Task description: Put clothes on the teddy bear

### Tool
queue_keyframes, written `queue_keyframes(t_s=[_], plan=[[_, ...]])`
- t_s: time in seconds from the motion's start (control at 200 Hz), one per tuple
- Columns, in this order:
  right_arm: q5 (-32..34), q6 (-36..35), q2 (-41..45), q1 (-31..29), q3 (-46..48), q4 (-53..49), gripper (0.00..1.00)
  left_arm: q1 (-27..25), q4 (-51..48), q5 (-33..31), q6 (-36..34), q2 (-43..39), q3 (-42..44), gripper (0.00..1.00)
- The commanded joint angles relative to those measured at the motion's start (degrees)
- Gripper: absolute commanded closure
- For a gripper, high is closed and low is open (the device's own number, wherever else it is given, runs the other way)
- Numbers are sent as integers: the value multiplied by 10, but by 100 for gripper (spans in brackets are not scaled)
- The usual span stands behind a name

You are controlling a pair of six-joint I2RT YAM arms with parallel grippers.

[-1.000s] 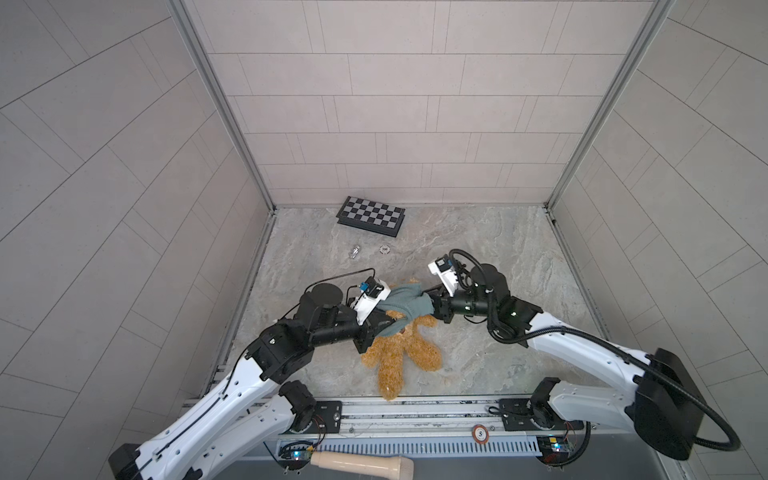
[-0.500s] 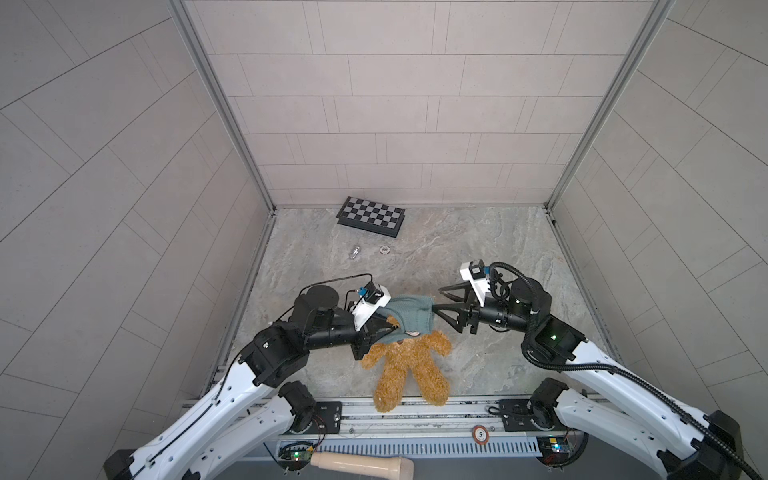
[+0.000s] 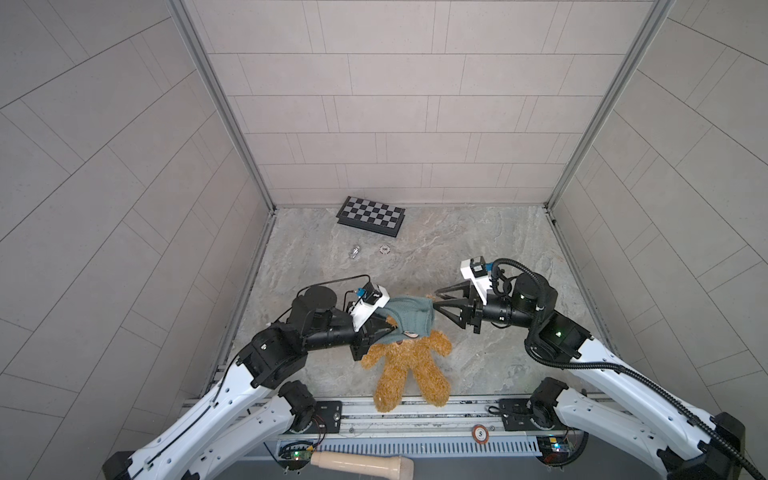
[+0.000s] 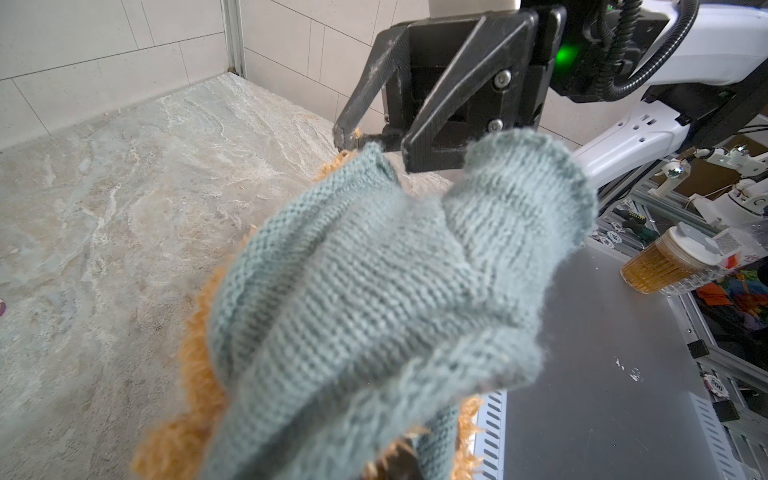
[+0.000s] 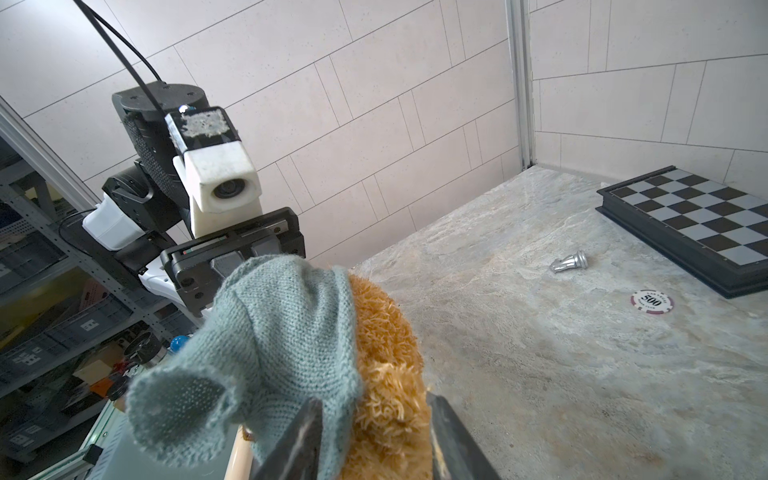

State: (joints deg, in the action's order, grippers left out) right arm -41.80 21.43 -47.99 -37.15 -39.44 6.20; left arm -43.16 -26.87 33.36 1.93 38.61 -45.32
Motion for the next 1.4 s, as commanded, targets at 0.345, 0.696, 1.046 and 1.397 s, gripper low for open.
queue_keyframes(t_s=[0.345, 0.696, 1.046, 1.397], plan=[[23, -32, -73, -54, -42, -24, 75, -2, 38, -6, 6, 0, 17, 100], [196, -28, -8, -34, -4, -68, 100, -2, 60, -34, 15, -14, 34, 100], [229, 54, -56, 26, 36, -23, 100, -3, 75, -36, 27, -37, 46, 100], [103, 86, -2, 7, 145, 185, 43, -3, 91, -69, 36, -15, 53, 100]])
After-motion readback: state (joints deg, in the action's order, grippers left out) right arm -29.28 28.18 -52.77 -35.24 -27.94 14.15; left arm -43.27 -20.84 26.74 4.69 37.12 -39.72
